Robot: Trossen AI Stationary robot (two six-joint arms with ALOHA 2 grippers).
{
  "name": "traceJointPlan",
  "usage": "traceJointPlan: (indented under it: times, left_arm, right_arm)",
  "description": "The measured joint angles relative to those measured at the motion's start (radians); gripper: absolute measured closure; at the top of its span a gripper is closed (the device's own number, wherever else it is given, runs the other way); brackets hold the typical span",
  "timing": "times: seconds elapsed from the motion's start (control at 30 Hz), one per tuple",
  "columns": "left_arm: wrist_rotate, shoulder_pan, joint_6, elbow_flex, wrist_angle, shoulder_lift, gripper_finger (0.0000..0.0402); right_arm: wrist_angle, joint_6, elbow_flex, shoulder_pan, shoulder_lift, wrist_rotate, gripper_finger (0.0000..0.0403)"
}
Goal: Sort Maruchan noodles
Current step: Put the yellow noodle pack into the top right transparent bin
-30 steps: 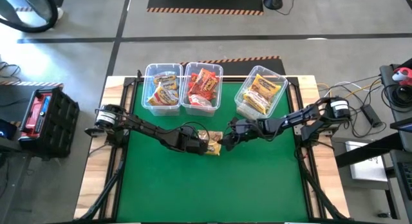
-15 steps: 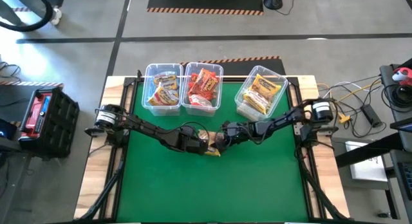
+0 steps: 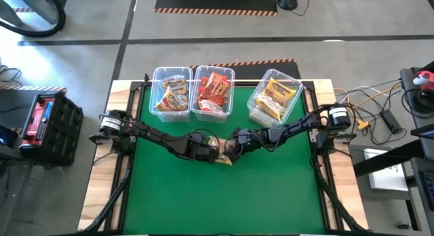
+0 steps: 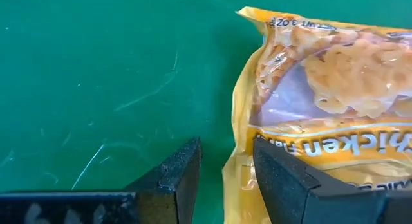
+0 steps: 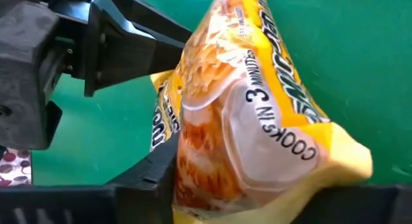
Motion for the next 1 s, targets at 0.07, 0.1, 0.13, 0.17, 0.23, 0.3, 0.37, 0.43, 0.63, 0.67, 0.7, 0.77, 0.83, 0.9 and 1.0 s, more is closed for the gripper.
traceJointPlan:
  times: [0.07, 0.1, 0.13, 0.17, 0.23, 0.3, 0.37, 0.43, 0.63, 0.67, 0.7, 0.77, 0.83, 0.9, 1.0]
  left_arm:
    - [0.001, -0.002, 0.016, 0.000, -0.001, -0.020, 0.0274]
    - [0.001, -0.005, 0.024, 0.000, -0.002, -0.028, 0.0274]
    - [0.003, -0.008, 0.026, -0.001, -0.006, -0.039, 0.0274]
    - [0.015, -0.012, 0.026, -0.001, -0.010, -0.049, 0.0274]
    - [0.033, -0.025, 0.025, -0.003, -0.027, -0.075, 0.0274]
    - [0.032, -0.038, 0.027, -0.003, -0.038, -0.099, 0.0274]
    - [0.020, -0.048, 0.029, -0.004, -0.043, -0.118, 0.0274]
    - [0.011, -0.060, 0.029, -0.008, -0.049, -0.139, 0.0274]
    - [-0.022, -0.088, 0.006, -0.014, -0.071, -0.174, 0.0274]
    - [-0.027, -0.091, 0.003, -0.014, -0.074, -0.176, 0.0274]
    - [-0.029, -0.092, -0.001, -0.014, -0.080, -0.177, 0.0274]
    - [-0.031, -0.093, -0.012, -0.014, -0.088, -0.179, 0.0274]
    - [-0.031, -0.093, -0.020, -0.015, -0.103, -0.179, 0.0274]
    - [-0.032, -0.093, -0.025, -0.019, -0.101, -0.179, 0.0274]
    - [-0.033, -0.093, -0.032, -0.022, -0.102, -0.179, 0.0274]
  right_arm:
    - [-0.010, 0.000, 0.000, 0.000, -0.003, -0.009, 0.0245]
    - [-0.016, -0.001, 0.000, 0.000, -0.005, -0.018, 0.0252]
    - [-0.020, -0.005, 0.000, 0.000, -0.006, -0.023, 0.0260]
    - [-0.025, -0.008, 0.000, 0.000, -0.009, -0.027, 0.0266]
    - [-0.053, -0.026, -0.001, 0.000, -0.025, -0.033, 0.0277]
    - [-0.082, -0.044, -0.001, 0.001, -0.047, -0.031, 0.0284]
    - [-0.118, -0.065, -0.001, 0.000, -0.070, -0.023, 0.0292]
    - [-0.158, -0.087, -0.002, 0.000, -0.097, -0.020, 0.0298]
    - [-0.283, -0.140, -0.002, 0.000, -0.200, -0.024, 0.0312]
    - [-0.299, -0.149, -0.002, 0.000, -0.221, -0.024, 0.0315]
    - [-0.321, -0.159, -0.002, 0.000, -0.243, -0.024, 0.0317]
    - [-0.363, -0.181, -0.002, 0.000, -0.289, -0.024, 0.0324]
    - [-0.398, -0.208, -0.002, 0.000, -0.333, -0.024, 0.0333]
    - [-0.418, -0.225, -0.002, 0.000, -0.367, -0.024, 0.0343]
    - [-0.425, -0.237, -0.002, 0.000, -0.381, -0.024, 0.0358]
